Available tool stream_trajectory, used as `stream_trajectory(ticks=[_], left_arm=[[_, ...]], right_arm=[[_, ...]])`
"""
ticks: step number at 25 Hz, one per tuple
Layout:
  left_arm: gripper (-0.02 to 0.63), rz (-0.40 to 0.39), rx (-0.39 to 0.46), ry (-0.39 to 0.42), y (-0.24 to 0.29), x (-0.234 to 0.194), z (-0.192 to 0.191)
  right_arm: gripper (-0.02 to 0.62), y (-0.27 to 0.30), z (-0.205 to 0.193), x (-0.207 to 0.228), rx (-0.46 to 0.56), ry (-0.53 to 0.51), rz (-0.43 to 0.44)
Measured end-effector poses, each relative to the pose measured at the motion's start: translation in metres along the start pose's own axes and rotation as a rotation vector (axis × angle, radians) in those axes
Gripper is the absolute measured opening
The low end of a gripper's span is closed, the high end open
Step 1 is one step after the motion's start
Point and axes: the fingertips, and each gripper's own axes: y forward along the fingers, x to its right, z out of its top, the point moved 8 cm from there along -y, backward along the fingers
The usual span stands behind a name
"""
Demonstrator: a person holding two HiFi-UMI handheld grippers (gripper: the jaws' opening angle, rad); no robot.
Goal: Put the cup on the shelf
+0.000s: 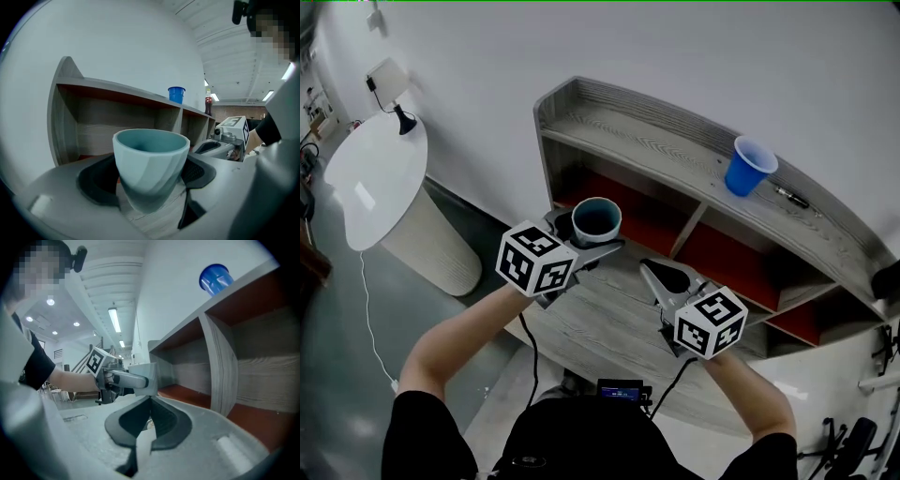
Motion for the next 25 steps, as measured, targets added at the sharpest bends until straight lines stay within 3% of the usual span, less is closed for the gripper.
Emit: stream_trajectory(ticks=[16,25], left_arm=[[0.399,0.057,0.028,-0.012,0.055,-0.067,0.027],[0.400,0.040,0.005,0.012,0.079,-0.078,0.021]], right_arm=[[-0.002,0.049,0.014,0.029,0.042,0.121,-0.125],[-0.002,0.066,0.009,0.025,0.027,0.064,-0.139]])
